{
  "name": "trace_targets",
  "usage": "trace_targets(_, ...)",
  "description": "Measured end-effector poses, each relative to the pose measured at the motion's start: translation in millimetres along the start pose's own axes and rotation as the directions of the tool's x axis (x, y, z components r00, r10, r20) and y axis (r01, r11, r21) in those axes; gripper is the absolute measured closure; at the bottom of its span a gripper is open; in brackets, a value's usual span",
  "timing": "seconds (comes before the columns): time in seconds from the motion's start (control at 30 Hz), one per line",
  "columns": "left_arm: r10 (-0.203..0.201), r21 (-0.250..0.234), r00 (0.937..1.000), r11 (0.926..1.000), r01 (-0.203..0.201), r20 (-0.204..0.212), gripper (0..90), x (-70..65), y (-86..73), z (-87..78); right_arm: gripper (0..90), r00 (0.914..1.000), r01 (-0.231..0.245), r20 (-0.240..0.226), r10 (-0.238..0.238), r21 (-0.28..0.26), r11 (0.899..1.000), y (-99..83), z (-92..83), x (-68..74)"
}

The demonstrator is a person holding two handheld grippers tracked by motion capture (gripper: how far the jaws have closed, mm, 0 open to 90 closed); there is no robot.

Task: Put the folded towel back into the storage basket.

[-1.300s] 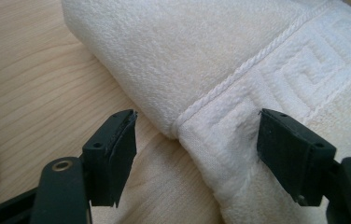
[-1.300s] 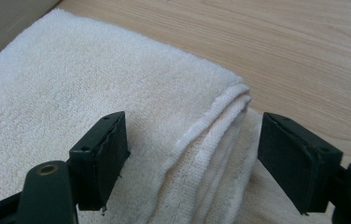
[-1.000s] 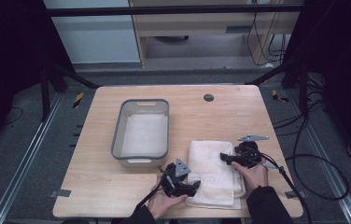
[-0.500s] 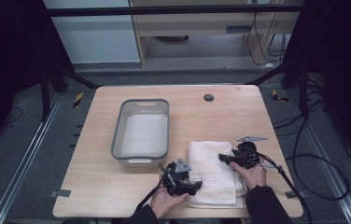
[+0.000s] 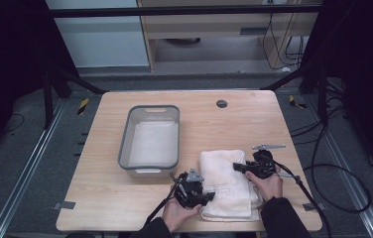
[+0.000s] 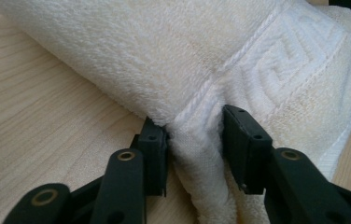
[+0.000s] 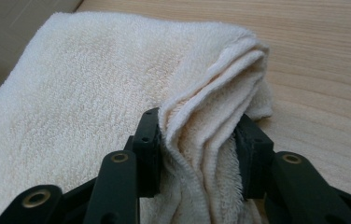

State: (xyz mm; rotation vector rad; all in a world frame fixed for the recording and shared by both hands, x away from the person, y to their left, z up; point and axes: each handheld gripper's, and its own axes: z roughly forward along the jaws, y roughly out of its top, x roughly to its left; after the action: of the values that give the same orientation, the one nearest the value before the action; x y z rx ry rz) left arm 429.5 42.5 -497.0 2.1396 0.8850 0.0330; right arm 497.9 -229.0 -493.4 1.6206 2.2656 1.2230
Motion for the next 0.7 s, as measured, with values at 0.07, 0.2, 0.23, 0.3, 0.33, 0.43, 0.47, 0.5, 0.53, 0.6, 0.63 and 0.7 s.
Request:
trace_targets(0.07, -0.009, -0.001, 0.9999, 1.0, 0.009, 0.009, 64.7, 0.8, 0.0, -0.5, 61.9, 1.0, 0.0, -0.002, 0.0, -0.001, 1.0, 0.3, -0.9, 0.3)
trace_targets(0.2, -0.017, -0.011, 0.9996, 0.9998, 0.017, 0.021, 69.1, 1.7, -0.8, -1.4, 63.2, 0.9999, 0.014, 0.005, -0.014, -0.006, 1.0, 1.2, -2.2, 3.0)
trace_targets(0.23, -0.015, -0.013, 0.9997, 0.9998, 0.015, 0.022, 70.2, 2.2, -1.1, -2.0, 63.5, 0.9999, 0.014, 0.005, -0.014, -0.006, 1.0, 1.3, -2.9, 3.9)
trace_targets(0.3, -0.015, -0.019, 0.9995, 0.9997, 0.015, 0.027, 71.6, 2.5, -1.4, -2.8, 64.1, 0.9998, 0.021, 0.006, -0.021, -0.012, 1.0, 2.0, -4.5, 4.9)
trace_targets(0.33, -0.017, -0.025, 0.9994, 0.9995, 0.018, 0.03, 72.2, 2.5, -1.6, -3.5, 64.3, 0.9997, 0.022, 0.003, -0.022, -0.011, 1.0, 2.7, -6.2, 5.4)
trace_targets(0.43, -0.011, -0.04, 0.9992, 0.9991, 0.013, 0.038, 73.6, 2.4, -2.5, -6.1, 64.8, 0.9993, 0.037, -0.004, -0.037, -0.026, 0.999, 4.7, -12.4, 8.2)
trace_targets(0.47, -0.011, -0.045, 0.9992, 0.9989, 0.012, 0.039, 73.6, 1.8, -3.2, -7.5, 64.8, 0.9993, 0.037, -0.004, -0.037, -0.026, 0.999, 4.7, -12.4, 8.2)
trace_targets(0.5, 0.002, -0.045, 0.9992, 0.999, 0.0, 0.04, 73.8, 2.1, -3.7, -9.3, 64.9, 0.9992, 0.038, -0.008, -0.038, -0.027, 0.999, 5.1, -14.3, 9.7)
trace_targets(0.53, 0.003, -0.051, 0.9992, 0.9987, -0.001, 0.039, 74.0, 1.3, -4.3, -10.9, 64.9, 0.9987, 0.046, -0.017, -0.047, -0.039, 0.998, 6.0, -17.7, 12.5)
trace_targets(0.6, 0.016, -0.061, 0.9992, 0.998, -0.013, 0.037, 74.1, 0.5, -4.7, -14.8, 65.0, 0.9985, 0.051, -0.019, -0.052, -0.046, 0.998, 6.7, -19.9, 14.3)
trace_targets(0.63, 0.021, -0.067, 0.9993, 0.9975, -0.019, 0.032, 74.1, 0.0, -4.3, -17.2, 65.0, 0.9982, 0.053, -0.026, -0.054, -0.056, 0.997, 7.3, -22.3, 16.2)
trace_targets(0.7, 0.022, -0.078, 0.9992, 0.9967, -0.02, 0.035, 74.2, -0.4, -3.4, -20.4, 65.0, 0.9978, 0.059, -0.026, -0.061, -0.07, 0.996, 8.7, -26.9, 18.8)
